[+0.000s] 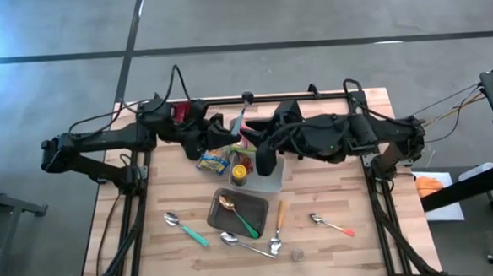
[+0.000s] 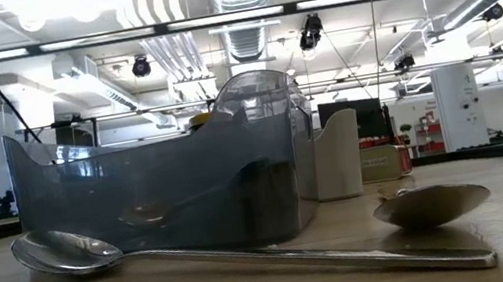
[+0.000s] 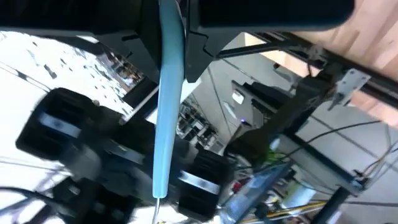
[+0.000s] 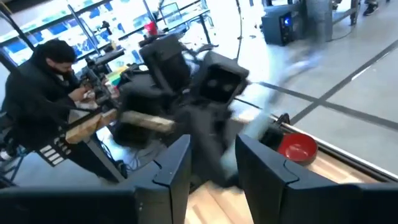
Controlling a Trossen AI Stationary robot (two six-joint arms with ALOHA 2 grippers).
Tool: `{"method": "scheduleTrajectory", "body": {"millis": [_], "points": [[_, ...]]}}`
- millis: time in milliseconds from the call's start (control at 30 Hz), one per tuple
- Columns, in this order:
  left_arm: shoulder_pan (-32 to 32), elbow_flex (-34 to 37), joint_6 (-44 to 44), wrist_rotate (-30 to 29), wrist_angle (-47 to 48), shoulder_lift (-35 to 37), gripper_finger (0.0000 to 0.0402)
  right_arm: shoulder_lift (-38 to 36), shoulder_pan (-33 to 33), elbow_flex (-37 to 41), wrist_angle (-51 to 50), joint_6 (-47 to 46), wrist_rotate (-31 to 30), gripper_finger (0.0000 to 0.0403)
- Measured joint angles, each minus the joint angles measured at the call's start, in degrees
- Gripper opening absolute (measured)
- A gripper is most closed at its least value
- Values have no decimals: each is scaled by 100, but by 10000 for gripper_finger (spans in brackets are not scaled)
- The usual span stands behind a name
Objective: Pick & Place Food Item
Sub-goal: Put the blue spoon into the black bin
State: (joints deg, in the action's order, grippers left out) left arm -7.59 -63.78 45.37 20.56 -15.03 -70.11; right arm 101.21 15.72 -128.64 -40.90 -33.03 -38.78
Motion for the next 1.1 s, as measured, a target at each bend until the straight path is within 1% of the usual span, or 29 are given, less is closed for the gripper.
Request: {"method": "scheduleTrajectory", "body": {"millis": [100, 200, 300, 400, 500, 600, 700, 800, 933, 1100], "points": [[88, -143, -280, -8, -4, 0, 27, -23, -87, 0, 17, -18, 4, 153], [163, -276, -577, -37, -22, 2, 27, -26, -165, -1, 25, -202, 18, 197], [178, -324, -626, 2, -20, 2, 27, -5, -211, 11, 120, -325, 19, 243], [161, -320, -626, -69, 9, -3, 27, 22, -213, 20, 365, -89, 56, 281], [164, -316, -615, -133, 22, -23, 27, 108, -213, 13, 569, 138, 128, 304], [172, -316, -615, -134, -3, -26, 27, 133, -245, 63, 568, 150, 125, 311], [168, -316, -599, -161, -44, -26, 27, 133, -308, 79, 597, 130, 117, 301], [167, -316, -597, -172, -46, -25, 27, 133, -368, 83, 682, 196, 120, 268], [172, -311, -597, -168, -60, -26, 27, 131, -446, 83, 699, 218, 130, 202], [165, -307, -576, -197, -52, -28, 27, 133, -521, 87, 709, 249, 221, 102]]}}
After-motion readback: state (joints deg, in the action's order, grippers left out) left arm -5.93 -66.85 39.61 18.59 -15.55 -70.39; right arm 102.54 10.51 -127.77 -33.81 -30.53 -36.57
